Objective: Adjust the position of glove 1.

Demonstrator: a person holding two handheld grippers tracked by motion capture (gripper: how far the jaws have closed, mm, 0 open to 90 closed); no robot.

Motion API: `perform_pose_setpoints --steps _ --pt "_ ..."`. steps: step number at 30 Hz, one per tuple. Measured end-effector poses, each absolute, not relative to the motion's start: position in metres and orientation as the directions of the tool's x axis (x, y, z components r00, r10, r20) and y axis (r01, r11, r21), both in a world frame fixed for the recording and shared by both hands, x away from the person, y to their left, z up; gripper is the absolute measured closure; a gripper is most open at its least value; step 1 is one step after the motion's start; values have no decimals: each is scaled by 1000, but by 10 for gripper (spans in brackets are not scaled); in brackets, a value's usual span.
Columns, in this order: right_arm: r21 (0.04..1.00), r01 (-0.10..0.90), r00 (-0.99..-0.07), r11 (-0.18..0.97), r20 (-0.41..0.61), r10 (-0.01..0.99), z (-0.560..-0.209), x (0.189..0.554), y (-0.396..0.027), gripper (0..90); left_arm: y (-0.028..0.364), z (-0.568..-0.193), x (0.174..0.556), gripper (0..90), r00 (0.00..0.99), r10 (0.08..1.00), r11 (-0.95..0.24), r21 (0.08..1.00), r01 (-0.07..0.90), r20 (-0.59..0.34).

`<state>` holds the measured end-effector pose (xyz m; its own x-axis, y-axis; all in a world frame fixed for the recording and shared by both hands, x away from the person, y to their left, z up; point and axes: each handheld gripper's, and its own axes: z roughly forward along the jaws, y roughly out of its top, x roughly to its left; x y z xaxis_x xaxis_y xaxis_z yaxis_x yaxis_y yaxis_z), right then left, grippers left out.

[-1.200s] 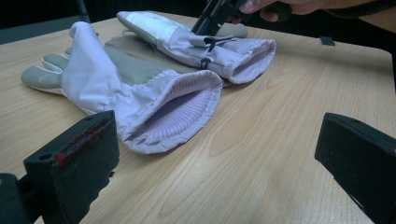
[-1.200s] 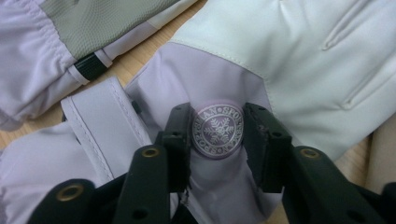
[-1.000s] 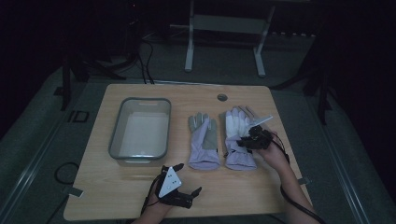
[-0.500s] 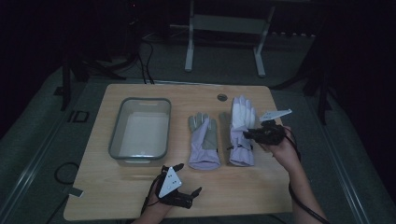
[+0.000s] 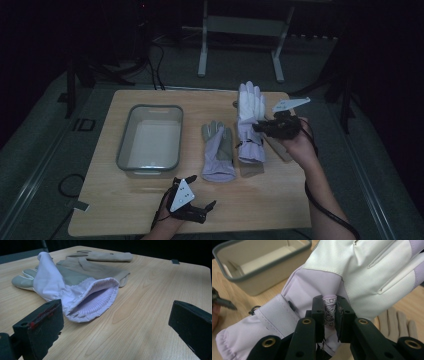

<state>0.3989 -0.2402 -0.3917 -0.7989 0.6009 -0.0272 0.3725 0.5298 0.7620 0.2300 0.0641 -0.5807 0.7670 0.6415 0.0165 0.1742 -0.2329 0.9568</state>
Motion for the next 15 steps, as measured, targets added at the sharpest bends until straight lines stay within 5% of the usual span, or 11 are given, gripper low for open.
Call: perform_pose_setpoints --steps 15 --pt "738 384 -814 555 -13 581 -392 413 -178 793 64 -581 230 0 766 642 -232 958 170 20"
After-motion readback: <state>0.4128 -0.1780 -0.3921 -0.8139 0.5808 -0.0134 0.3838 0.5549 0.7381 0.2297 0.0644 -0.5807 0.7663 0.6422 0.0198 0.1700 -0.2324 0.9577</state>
